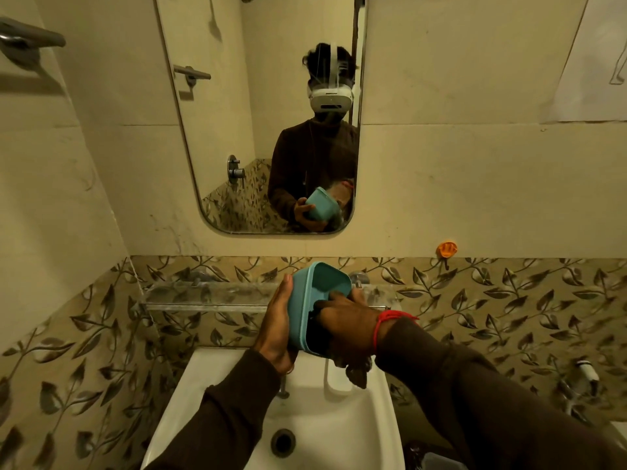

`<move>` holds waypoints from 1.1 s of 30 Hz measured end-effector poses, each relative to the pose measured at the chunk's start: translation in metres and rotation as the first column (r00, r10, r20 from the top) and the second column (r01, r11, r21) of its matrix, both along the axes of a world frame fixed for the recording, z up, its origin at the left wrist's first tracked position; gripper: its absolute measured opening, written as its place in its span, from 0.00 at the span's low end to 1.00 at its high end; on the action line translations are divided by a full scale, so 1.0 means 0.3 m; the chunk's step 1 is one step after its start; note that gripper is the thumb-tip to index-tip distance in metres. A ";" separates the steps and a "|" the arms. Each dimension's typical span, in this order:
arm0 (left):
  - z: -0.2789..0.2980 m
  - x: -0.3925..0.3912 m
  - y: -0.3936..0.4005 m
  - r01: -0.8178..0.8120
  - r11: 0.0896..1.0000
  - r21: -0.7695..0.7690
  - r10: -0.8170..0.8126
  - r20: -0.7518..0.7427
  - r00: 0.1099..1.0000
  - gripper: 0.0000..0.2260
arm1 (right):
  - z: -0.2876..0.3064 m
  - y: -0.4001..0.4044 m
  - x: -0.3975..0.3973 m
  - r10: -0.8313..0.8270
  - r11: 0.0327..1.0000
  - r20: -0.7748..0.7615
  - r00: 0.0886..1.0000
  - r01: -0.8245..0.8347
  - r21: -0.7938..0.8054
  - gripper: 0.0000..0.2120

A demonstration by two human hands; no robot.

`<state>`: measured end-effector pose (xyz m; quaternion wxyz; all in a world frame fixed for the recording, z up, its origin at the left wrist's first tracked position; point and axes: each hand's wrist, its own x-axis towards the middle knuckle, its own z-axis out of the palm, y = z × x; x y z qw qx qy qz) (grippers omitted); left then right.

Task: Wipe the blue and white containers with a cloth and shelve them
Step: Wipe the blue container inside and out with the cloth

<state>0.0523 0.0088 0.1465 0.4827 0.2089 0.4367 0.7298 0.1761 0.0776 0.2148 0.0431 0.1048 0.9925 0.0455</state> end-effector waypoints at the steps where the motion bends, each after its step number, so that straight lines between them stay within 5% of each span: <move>1: -0.007 0.000 -0.003 0.034 0.999 0.019 -0.034 0.030 0.999 0.29 | -0.002 0.000 0.006 0.018 0.997 -0.053 0.998 -0.022 -0.069 0.17; 7: -0.021 0.018 -0.010 0.037 0.982 0.185 -0.073 0.191 0.979 0.31 | 0.005 -0.022 0.009 0.008 0.980 -0.356 0.934 -0.079 -0.185 0.11; 16: 0.000 0.080 0.017 0.047 0.976 0.212 -0.101 0.253 0.962 0.25 | 0.067 0.038 -0.012 -0.233 0.967 -0.723 0.650 0.235 -0.100 0.11; 21: 0.007 0.088 0.013 0.053 0.966 0.254 -0.129 0.294 0.947 0.23 | 0.067 0.017 -0.005 -0.161 0.987 -0.845 0.510 0.070 -0.146 0.08; 28: 0.012 0.096 -0.008 0.061 0.954 0.295 -0.154 0.306 0.940 0.20 | 0.057 0.007 0.008 -0.042 0.977 -0.866 0.498 -0.163 -0.141 0.08; 33: 0.003 0.098 -0.008 0.054 0.962 0.268 -0.130 0.276 0.952 0.21 | 0.048 0.006 0.015 -0.148 0.976 -0.847 0.511 -0.063 -0.208 0.09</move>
